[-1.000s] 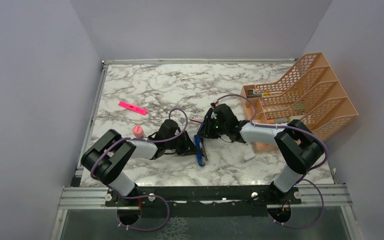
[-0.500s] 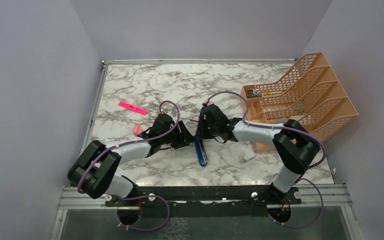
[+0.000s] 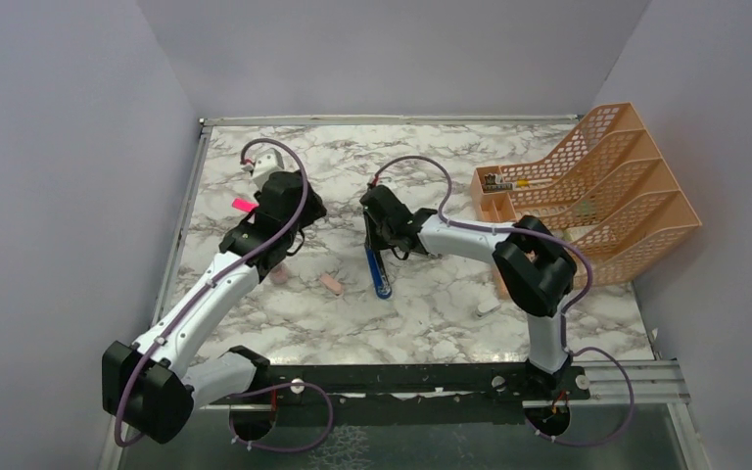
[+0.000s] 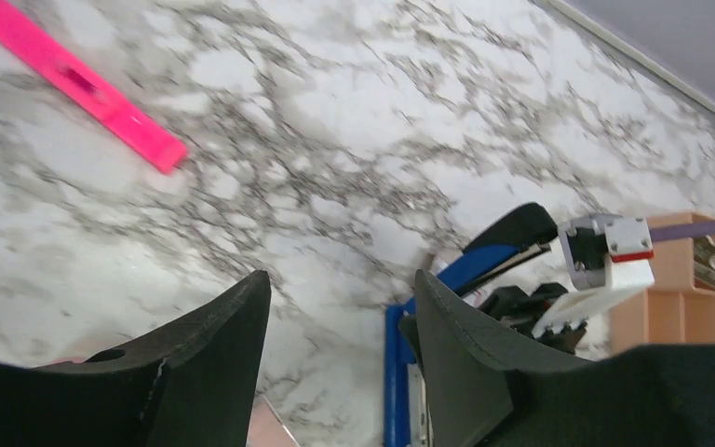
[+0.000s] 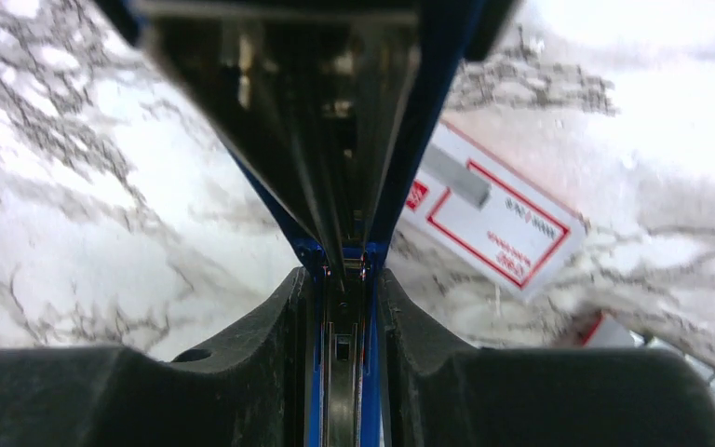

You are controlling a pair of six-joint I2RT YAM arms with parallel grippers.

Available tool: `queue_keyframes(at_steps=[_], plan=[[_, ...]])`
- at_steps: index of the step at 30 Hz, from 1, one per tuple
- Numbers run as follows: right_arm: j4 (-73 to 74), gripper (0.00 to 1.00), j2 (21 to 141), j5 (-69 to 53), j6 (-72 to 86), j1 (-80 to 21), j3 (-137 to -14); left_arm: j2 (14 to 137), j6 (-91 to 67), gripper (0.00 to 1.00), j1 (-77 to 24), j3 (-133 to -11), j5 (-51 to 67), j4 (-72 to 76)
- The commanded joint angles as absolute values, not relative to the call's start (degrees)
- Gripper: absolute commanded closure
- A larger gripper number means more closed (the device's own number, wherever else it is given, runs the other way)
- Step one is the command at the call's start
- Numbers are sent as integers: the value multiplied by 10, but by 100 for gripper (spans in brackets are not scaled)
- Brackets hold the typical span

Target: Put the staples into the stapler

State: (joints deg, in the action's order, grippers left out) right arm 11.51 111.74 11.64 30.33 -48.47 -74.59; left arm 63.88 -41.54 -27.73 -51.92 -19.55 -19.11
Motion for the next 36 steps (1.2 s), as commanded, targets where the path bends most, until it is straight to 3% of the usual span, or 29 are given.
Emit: queue_keyframes(at_steps=[1, 11, 16, 28, 32, 36], plan=[[132, 72, 1162, 180, 272, -493, -823, 630, -341, 40, -246, -563, -305, -256], [185, 66, 1251, 283, 231, -497, -952, 656, -307, 37, -215, -590, -287, -251], [198, 53, 1247, 236, 242, -497, -962, 670, -304, 36, -208, -590, -254, -243], [205, 29, 1130, 173, 262, -497, -913, 678, -294, 28, -201, -595, -199, -232], [191, 27, 1068, 160, 255, -496, -878, 666, -291, 24, -200, -590, -179, -229], [144, 32, 1002, 81, 206, -497, -813, 647, -290, 22, -200, -580, -155, -229]])
